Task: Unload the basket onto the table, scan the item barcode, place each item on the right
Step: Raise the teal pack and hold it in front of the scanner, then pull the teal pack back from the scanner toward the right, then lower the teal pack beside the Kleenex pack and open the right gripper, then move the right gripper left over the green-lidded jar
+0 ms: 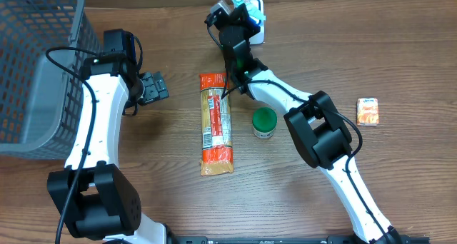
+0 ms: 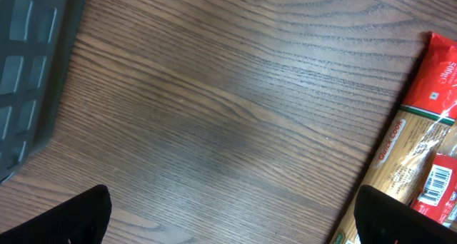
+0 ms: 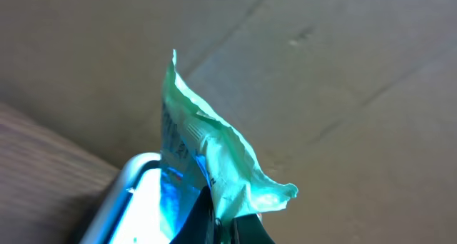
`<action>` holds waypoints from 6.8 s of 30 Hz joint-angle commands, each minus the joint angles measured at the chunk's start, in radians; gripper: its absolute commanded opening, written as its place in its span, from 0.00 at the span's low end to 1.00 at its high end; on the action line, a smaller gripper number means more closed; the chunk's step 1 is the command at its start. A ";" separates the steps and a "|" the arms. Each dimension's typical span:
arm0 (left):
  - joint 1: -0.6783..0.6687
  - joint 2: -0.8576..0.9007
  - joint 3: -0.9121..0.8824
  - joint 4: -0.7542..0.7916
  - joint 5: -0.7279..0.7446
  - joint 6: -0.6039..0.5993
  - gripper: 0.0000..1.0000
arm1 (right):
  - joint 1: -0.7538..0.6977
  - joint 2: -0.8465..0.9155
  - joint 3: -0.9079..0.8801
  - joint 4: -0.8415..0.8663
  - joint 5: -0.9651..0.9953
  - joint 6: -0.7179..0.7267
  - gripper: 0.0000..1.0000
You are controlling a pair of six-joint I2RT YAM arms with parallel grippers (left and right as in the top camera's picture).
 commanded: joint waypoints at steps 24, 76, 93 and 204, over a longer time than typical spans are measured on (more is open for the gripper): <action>0.002 -0.006 0.009 0.001 -0.009 0.022 1.00 | -0.015 -0.108 0.006 -0.069 0.138 0.216 0.03; 0.002 -0.005 0.009 0.002 -0.009 0.022 1.00 | -0.418 -0.554 -0.388 -1.651 -0.684 0.950 0.57; 0.002 -0.006 0.009 0.001 -0.009 0.022 1.00 | -0.363 -0.554 -0.393 -1.623 -0.766 1.045 0.20; 0.001 -0.005 0.009 0.002 -0.009 0.023 1.00 | 0.043 -0.615 -0.462 -1.518 -0.715 1.542 0.72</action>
